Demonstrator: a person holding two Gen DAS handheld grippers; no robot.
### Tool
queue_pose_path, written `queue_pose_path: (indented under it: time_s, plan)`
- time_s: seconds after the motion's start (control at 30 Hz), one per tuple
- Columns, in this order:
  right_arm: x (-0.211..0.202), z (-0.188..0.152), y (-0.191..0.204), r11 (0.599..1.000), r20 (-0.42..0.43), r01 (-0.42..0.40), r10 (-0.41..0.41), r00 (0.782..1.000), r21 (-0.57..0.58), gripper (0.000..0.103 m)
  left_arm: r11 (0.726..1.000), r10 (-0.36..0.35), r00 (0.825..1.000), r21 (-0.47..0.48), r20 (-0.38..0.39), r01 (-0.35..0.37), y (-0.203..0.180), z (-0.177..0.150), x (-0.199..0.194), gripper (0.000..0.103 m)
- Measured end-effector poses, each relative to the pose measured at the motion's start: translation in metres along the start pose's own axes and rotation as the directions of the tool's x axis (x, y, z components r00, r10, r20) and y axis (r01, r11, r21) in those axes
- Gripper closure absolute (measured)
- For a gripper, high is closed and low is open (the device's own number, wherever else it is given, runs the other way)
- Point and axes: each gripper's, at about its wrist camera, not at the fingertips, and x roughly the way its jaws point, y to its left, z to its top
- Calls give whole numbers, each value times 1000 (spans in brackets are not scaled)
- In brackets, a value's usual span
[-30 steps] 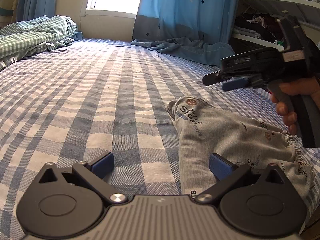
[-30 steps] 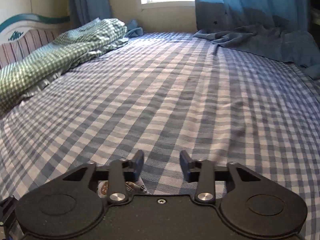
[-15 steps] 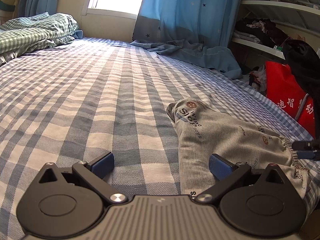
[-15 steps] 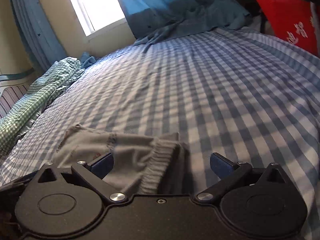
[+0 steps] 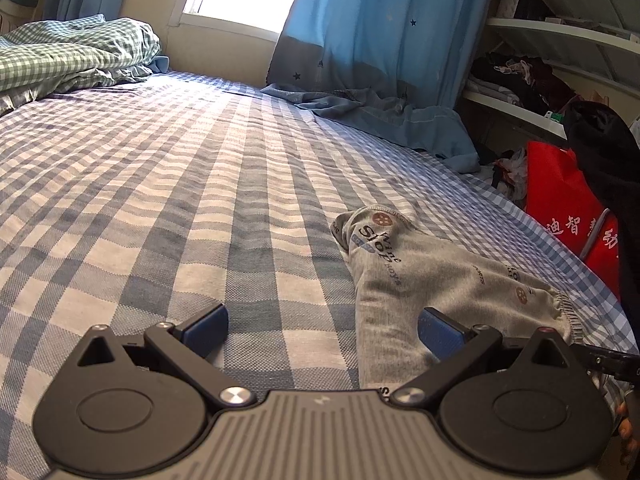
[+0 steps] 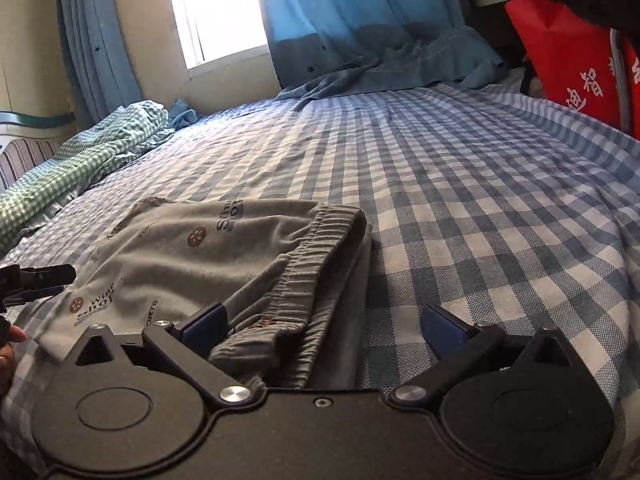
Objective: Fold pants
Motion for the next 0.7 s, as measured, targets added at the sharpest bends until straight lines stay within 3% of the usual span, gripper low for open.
queue_pose_path:
  time_s: [0.17, 0.3, 0.37, 0.5, 0.7]
  plan:
    - [0, 4, -9, 997, 8, -20, 20, 1000, 69, 1, 1000, 14, 1000, 15, -16, -14, -3, 2, 2, 0]
    - [2, 12, -11, 993, -19, -27, 29, 999, 112, 0, 994, 51, 996, 102, -66, -44, -16, 8, 11, 0]
    - [3, 16, -14, 989, -27, -34, 39, 999, 144, 0, 989, 20, 995, 145, -98, -5, -23, 12, 17, 0]
    - [4, 21, -22, 970, -21, -68, 75, 997, 233, 0, 990, -10, 989, 140, -146, 31, -33, 23, 29, 0]
    - [6, 21, -20, 967, -5, -84, 87, 996, 241, 0, 994, 82, 970, 94, -229, -61, -45, 34, 41, 0]
